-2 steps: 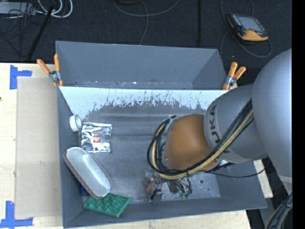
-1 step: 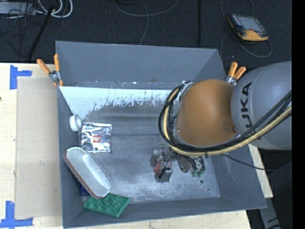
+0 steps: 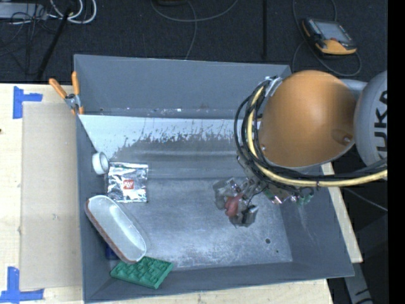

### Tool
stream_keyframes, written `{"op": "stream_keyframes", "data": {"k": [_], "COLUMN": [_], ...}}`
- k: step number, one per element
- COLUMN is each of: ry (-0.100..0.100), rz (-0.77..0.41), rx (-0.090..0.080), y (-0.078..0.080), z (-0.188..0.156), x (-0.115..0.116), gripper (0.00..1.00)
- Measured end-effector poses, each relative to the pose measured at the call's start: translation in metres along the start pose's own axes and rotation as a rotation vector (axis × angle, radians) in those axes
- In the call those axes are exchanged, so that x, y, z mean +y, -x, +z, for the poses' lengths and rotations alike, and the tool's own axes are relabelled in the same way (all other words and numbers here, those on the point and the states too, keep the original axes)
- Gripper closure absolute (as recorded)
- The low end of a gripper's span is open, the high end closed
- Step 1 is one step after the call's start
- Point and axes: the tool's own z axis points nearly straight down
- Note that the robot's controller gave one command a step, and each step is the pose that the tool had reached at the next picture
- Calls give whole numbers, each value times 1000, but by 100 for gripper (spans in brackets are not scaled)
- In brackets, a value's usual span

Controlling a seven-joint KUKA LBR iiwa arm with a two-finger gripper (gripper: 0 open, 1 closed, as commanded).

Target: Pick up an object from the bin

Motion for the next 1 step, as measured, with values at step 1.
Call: {"op": "stream_keyframes", "data": {"k": [1], "ry": [1], "rz": [-233], "rx": [-4], "y": [69], "z": [-41], "x": [25], "gripper": [100]}}
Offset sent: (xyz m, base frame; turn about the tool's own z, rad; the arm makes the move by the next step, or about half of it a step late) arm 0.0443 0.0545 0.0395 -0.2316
